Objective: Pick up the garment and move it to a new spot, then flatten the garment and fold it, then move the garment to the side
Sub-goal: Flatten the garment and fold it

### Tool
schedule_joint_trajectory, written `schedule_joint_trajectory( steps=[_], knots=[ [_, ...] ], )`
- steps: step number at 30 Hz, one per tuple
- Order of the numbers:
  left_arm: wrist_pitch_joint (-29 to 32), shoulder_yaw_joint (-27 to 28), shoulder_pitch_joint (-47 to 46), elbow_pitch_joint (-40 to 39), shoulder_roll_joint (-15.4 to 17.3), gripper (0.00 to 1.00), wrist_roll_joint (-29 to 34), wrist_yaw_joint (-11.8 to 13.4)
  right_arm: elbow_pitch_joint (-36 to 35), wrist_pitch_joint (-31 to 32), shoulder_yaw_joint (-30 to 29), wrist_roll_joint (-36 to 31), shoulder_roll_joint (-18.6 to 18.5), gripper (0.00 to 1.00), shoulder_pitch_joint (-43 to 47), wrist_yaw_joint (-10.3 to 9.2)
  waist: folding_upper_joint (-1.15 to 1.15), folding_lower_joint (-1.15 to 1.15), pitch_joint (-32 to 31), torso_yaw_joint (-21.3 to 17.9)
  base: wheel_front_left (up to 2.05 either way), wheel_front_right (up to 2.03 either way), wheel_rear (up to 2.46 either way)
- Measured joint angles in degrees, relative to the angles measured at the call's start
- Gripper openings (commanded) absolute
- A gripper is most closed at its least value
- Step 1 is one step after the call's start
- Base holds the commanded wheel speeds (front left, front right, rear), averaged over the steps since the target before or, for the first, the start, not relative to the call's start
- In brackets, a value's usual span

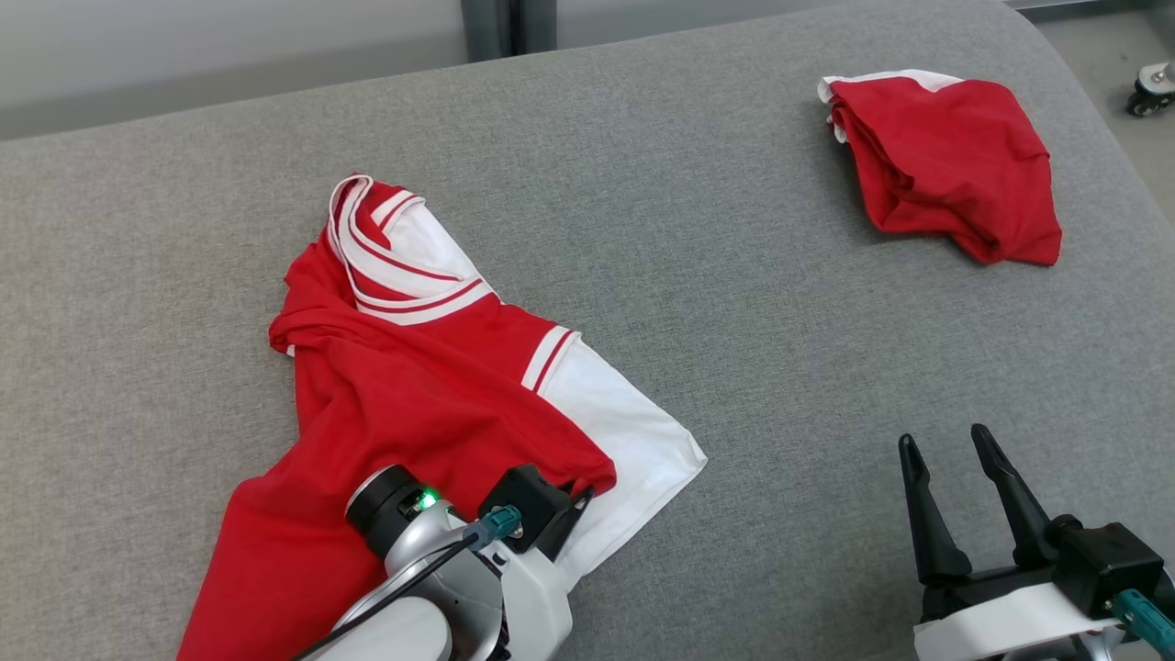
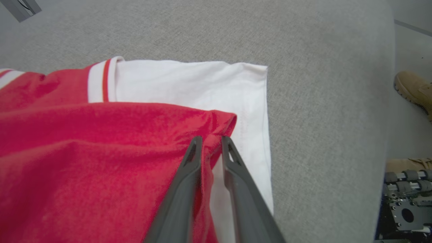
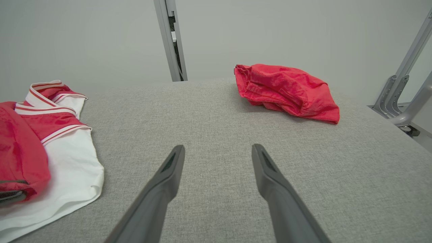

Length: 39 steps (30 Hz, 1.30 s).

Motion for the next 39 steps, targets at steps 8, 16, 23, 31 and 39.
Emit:
schedule_joint_trajectory(
  steps=[8,16,23,31,39],
  knots=[
    [-4.2,4.3,0.6,-3.2,-1.4,0.0,-4.2,1.8,0.2,0.0,-0.9,-0.2,0.0,1.0,0.0,0.0,0.0,0.0,-1.0,1.8,0.0,0.0,0.0],
    [-10.8,21.9,7.8,-13.8,7.7,0.0,-11.3,10.9,0.1,0.0,-1.8,-1.7,0.0,1.0,1.2,0.0,0.0,0.0,-3.1,5.7,0.0,0.0,0.0],
    [-14.1,35.0,11.4,-11.4,16.9,0.0,-16.0,13.2,0.0,0.0,-1.9,-2.7,0.0,1.0,1.2,0.0,0.0,0.0,-3.6,9.0,0.0,0.0,0.0],
    [-14.8,39.8,6.3,0.3,19.9,0.0,-19.6,10.3,-0.1,0.0,-1.9,-4.1,0.0,1.0,-0.1,0.0,0.0,0.0,-1.2,9.8,0.0,0.0,0.0],
    [-14.6,41.5,-0.2,11.8,24.6,0.06,-19.0,8.3,-0.3,0.0,-2.4,-4.1,0.0,1.0,-0.5,0.0,0.0,0.0,0.5,7.3,0.0,0.0,0.0]
  ],
)
